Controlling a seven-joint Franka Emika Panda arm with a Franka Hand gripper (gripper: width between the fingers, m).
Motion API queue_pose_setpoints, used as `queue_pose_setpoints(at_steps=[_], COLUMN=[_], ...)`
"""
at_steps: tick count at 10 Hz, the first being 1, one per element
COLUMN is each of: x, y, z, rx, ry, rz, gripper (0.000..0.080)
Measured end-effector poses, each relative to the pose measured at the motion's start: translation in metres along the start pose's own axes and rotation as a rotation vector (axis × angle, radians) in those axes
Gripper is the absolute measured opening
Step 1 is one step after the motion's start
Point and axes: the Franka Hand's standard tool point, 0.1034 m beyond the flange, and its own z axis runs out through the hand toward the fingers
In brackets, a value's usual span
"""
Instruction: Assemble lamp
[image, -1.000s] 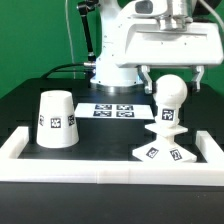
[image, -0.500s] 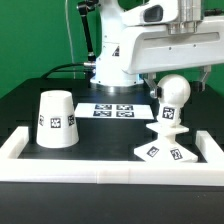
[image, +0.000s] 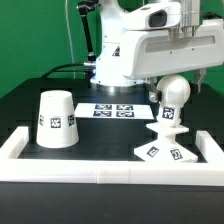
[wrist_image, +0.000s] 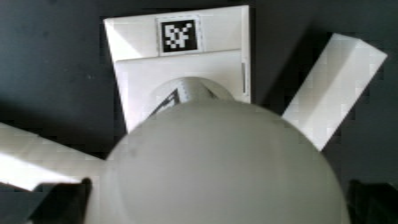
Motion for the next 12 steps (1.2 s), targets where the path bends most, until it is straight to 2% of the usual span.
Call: queue_pose_setpoints(at_steps=[3,4,9,12], x=[0.0004,0.0006,0.0008,0.0015], y=[0.0037,0.0048,0.0047,0.0008], z=[-0.0011,-0.0011,-0.001,-0.0002], rx=[-0.005,-0.007,-0.006,0.008], ry=[0.009,0.014,0.014,0.014], rz=[-0.002,-0.001,0.066,0.472], gripper=[0.0698,0.0573,0.0577,0.0577])
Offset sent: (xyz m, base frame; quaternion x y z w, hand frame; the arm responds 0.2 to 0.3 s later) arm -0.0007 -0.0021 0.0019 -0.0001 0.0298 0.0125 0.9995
